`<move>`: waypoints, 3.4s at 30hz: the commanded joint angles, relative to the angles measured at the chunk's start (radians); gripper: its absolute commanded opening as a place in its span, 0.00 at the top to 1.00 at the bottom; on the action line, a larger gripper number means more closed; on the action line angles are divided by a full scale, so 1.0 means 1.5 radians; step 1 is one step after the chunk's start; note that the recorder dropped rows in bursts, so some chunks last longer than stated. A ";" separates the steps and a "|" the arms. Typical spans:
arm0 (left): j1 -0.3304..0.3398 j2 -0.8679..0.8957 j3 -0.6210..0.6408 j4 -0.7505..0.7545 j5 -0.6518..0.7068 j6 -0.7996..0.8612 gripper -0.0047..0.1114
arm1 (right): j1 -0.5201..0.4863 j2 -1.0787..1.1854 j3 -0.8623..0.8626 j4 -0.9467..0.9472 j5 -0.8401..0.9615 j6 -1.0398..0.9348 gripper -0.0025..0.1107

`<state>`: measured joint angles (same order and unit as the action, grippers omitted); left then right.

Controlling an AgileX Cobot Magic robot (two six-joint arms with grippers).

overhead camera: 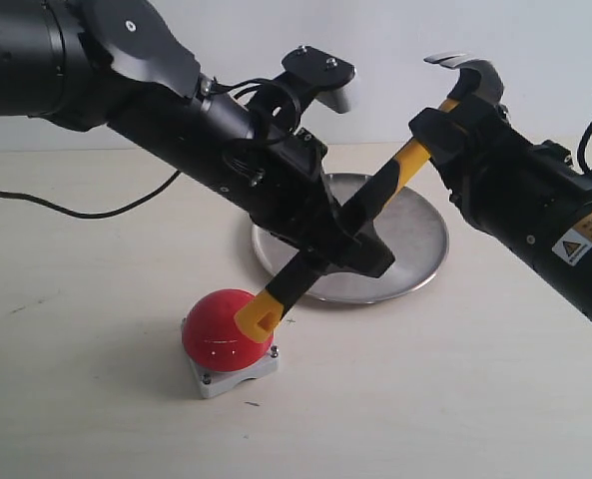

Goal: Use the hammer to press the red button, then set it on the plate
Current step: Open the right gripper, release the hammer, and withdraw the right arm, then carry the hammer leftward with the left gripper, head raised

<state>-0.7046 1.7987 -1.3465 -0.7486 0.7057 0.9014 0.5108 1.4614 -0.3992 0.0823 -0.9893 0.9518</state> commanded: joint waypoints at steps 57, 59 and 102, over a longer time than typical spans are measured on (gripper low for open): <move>-0.003 -0.045 -0.011 0.110 -0.009 -0.051 0.96 | 0.000 -0.004 -0.012 0.004 0.000 0.030 0.53; -0.003 -0.048 -0.011 0.110 -0.019 -0.058 0.96 | 0.000 -0.004 -0.012 0.004 0.000 0.030 0.52; -0.002 -0.091 -0.009 0.112 -0.128 -0.143 0.96 | 0.000 -0.514 0.062 -0.148 0.641 -0.271 0.98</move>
<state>-0.7083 1.7143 -1.3533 -0.5484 0.5944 0.7124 0.5108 0.8009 -0.3595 -0.1200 -0.0532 0.5900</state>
